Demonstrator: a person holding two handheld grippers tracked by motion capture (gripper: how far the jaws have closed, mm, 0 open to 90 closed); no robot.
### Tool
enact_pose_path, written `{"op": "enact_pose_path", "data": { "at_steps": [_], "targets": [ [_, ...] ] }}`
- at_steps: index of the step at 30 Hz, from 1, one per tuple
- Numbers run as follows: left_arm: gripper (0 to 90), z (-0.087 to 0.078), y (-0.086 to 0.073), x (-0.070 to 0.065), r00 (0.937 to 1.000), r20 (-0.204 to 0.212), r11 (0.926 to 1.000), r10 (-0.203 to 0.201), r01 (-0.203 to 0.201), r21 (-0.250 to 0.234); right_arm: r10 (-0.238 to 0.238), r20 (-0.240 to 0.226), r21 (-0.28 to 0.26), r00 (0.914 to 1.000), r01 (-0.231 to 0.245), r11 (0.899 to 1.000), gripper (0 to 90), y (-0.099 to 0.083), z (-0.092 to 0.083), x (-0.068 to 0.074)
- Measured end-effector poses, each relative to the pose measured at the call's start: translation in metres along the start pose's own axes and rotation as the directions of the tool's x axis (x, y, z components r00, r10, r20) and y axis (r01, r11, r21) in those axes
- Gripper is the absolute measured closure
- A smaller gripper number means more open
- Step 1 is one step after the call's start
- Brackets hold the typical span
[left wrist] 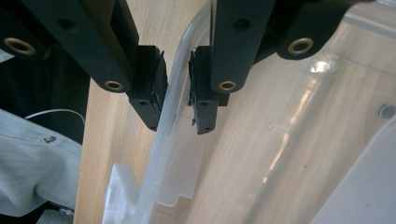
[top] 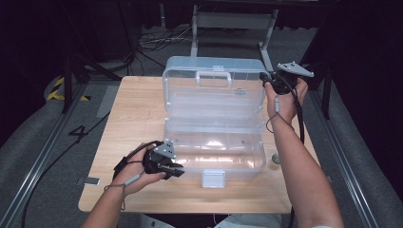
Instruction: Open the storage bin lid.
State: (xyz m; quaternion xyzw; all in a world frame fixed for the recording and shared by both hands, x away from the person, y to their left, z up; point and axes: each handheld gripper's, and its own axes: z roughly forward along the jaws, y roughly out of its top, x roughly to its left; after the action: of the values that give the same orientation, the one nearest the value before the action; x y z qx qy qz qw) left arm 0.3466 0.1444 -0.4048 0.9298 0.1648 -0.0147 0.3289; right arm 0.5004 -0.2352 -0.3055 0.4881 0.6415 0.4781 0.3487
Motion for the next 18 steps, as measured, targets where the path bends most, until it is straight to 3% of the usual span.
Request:
{"op": "enact_pose_path", "data": {
  "at_steps": [6, 18],
  "targets": [
    [77.3, 0.001, -0.002, -0.002, 0.9998, -0.014, 0.9997, 0.016, -0.017, -0.017, 0.004, -0.001, 0.007, 1.0, -0.004, 1.0, 79.8, 0.001, 0.005, -0.001],
    [77.2, 0.005, -0.003, 0.0, 0.9999, 0.001, 0.9992, 0.016, -0.016, -0.037, 0.018, 0.004, 0.059, 0.9998, -0.018, 0.998, 80.3, 0.005, 0.022, -0.006]
  ]
}}
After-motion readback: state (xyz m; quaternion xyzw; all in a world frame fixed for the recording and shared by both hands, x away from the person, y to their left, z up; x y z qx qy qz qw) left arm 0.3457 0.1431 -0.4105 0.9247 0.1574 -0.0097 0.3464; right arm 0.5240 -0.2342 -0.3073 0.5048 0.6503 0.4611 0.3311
